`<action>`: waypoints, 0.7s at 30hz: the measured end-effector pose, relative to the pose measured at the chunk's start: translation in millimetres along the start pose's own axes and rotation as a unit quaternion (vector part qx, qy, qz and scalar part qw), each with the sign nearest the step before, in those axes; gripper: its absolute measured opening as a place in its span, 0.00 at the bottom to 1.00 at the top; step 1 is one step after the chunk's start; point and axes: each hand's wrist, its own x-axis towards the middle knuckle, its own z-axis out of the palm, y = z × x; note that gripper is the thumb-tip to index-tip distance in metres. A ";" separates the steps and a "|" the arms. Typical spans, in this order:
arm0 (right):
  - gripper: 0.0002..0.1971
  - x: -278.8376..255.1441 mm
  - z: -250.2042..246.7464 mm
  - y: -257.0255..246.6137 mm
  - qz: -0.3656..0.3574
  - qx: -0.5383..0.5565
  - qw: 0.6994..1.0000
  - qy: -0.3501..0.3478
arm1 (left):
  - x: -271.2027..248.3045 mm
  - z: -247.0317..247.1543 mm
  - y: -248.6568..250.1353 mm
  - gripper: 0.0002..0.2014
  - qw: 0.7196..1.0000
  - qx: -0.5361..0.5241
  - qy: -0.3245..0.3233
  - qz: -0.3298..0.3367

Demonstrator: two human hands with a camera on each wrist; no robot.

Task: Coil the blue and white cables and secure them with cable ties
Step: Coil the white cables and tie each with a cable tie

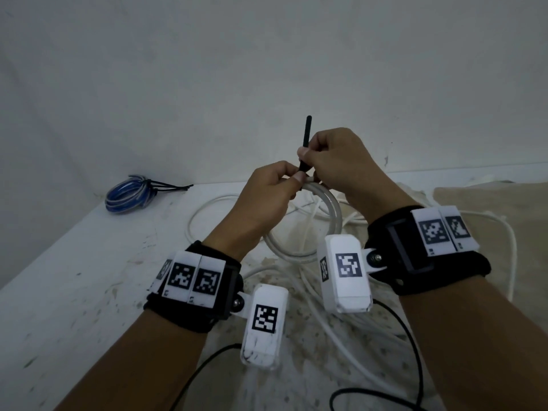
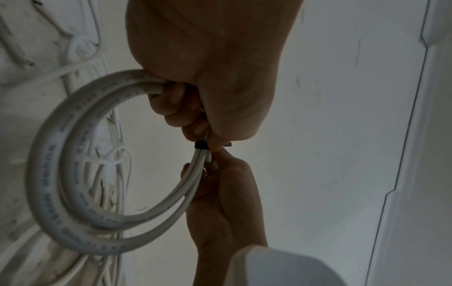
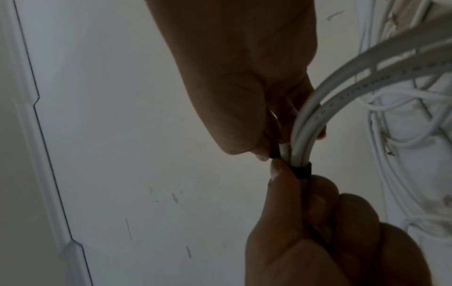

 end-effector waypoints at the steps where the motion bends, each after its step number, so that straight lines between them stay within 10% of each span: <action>1: 0.11 0.3 1.0 1.8 0.005 0.001 1.000 0.000 | -0.9 0.7 -0.5 0.10 1.000 0.002 -0.005 0.000; 21: 0.11 1.2 24.1 18.2 0.077 0.001 0.995 0.058 | -2.4 10.3 -14.1 0.15 0.988 0.135 0.008 0.079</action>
